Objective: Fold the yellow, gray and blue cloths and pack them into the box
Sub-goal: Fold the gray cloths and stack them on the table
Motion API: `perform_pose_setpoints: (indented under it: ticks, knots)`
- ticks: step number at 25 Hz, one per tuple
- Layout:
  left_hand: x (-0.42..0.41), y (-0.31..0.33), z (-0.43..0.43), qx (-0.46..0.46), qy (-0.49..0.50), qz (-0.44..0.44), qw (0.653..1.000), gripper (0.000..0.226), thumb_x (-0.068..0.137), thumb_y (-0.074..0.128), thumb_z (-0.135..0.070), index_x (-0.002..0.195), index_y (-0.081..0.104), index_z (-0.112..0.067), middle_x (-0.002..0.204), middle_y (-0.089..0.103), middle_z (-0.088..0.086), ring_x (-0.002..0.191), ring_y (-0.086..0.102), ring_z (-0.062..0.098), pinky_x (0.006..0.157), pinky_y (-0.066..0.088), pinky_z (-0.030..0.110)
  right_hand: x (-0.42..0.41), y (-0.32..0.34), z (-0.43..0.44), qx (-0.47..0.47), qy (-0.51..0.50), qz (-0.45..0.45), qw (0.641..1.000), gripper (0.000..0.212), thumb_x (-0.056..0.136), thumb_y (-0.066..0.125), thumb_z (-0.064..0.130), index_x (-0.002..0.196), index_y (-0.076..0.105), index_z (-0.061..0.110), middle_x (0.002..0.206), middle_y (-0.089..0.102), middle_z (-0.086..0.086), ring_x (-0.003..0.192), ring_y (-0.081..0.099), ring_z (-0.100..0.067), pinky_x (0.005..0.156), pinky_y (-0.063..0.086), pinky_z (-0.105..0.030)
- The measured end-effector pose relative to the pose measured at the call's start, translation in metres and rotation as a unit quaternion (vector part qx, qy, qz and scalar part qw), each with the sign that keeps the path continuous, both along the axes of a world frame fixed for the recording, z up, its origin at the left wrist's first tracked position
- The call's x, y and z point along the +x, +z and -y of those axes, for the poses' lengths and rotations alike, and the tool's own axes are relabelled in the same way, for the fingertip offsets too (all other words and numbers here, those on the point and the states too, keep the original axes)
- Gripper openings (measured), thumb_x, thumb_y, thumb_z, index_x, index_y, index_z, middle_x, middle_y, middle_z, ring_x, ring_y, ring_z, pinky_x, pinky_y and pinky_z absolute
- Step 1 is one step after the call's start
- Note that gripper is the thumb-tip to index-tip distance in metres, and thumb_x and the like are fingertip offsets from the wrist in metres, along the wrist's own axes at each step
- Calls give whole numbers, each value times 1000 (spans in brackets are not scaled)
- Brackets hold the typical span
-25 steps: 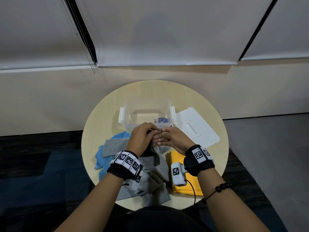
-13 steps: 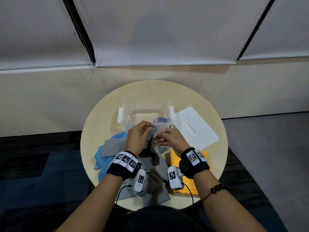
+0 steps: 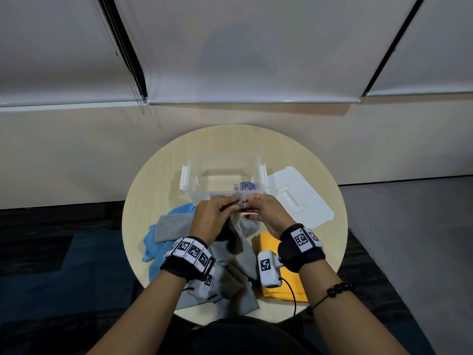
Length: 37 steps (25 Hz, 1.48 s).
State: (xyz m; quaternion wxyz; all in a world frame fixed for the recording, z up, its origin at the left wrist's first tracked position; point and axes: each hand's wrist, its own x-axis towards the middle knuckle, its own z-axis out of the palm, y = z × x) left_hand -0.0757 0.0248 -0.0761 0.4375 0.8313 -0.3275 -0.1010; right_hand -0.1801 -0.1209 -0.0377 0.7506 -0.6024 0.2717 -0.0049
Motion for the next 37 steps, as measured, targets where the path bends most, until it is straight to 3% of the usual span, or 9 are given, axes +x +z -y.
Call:
perform_pose_setpoints:
  ticks: [4,7,10,13,17,22,25,32,37]
  knots:
    - [0,7,1,-26,20,-8,999,23,93,69,-23,114,76,-28,105,76,-10,96,69,2,91,56,28,3,0,2,-26,27,-10,999,24,99,49,8,111,68,1,107,76,-9,104,72,-17,79,55,-21]
    - [2,26,-2,-100,29,-31,994,18,98,60,-13,104,73,-23,95,74,-14,91,68,2,83,55,24,5,-4,6,-95,-1,-35,995,27,103,42,13,111,65,0,108,77,-12,102,71,-21,87,51,-32]
    - [8,61,-5,-165,3,-27,986,15,101,55,-8,103,67,-16,95,70,-15,91,65,2,82,50,16,3,-13,12,-163,-71,-38,983,18,106,49,21,110,58,7,115,70,-14,104,64,-25,84,48,-30]
    - [13,104,-7,-239,-38,-51,969,12,103,51,-4,103,63,-7,94,68,-10,90,63,7,85,49,20,5,-17,15,-114,-46,-21,992,27,105,49,40,117,62,20,121,65,1,117,59,-19,92,48,-30]
    - [20,146,-17,-306,-71,-73,946,18,103,48,-2,101,59,-15,89,67,-16,85,61,0,80,49,15,18,-9,14,-23,5,51,998,58,90,56,62,132,62,24,135,62,7,127,55,-10,111,42,-39]
    - [34,170,-26,-321,-48,-28,945,17,103,50,-8,101,59,-22,91,65,-14,87,59,5,82,49,23,33,24,12,-34,-36,192,980,7,97,65,30,98,72,27,101,72,5,92,64,-9,93,47,-34]
    - [47,164,-35,-327,31,-36,944,14,103,50,-12,101,59,-22,93,63,-1,88,57,14,84,48,37,30,58,21,-31,-91,284,954,17,98,59,19,88,70,28,97,71,0,89,62,-13,83,52,-27]
    - [56,152,-34,-312,146,-37,938,13,102,47,-18,98,57,-24,99,63,16,90,58,23,93,49,56,28,108,23,-171,-120,322,923,11,98,61,25,91,64,33,93,65,-11,87,55,-24,80,42,-43]
    - [65,139,-33,-260,184,-2,948,15,103,44,-17,108,58,-15,100,64,0,92,58,11,90,49,41,25,106,14,-148,-87,314,934,25,100,59,12,86,70,30,84,70,5,78,60,-10,75,48,-28]
